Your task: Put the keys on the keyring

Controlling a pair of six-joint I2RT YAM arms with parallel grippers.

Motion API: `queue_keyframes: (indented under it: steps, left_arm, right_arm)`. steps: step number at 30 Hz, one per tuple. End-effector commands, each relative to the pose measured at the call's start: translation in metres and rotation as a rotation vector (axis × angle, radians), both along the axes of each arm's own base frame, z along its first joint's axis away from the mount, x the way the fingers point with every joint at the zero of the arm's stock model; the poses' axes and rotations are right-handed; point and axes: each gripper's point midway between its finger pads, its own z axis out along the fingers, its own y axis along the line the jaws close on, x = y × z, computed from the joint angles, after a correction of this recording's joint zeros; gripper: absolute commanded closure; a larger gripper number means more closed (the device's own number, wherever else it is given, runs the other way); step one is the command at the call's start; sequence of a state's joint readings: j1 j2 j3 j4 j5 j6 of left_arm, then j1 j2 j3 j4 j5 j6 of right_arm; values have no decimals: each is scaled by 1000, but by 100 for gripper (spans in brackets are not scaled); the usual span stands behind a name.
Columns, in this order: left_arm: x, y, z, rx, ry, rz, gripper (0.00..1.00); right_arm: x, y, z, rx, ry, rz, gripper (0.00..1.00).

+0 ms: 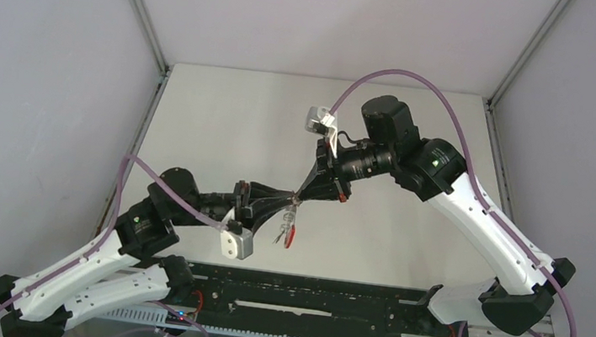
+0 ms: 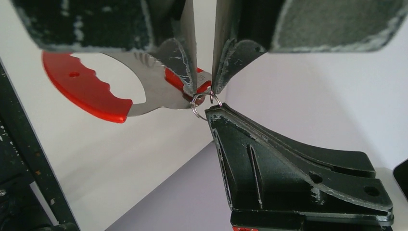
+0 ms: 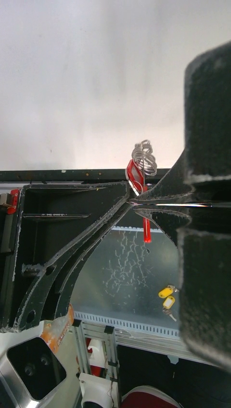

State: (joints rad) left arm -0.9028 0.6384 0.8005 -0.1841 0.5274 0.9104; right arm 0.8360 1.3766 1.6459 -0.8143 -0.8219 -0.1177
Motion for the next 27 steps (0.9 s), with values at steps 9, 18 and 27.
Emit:
queue_keyframes:
  steps: [9,18,27]
  left_arm:
    - [8,4,15,-34,-141,36,97]
    - [10,6,6,-12,-176,47,100]
    - [8,5,-1,11,-175,35,100]
  right_arm:
    - [1,3,19,53,-36,4,100]
    - [18,4,24,84,-85,-106,100]
    - [24,2,33,141,-108,-149,100]
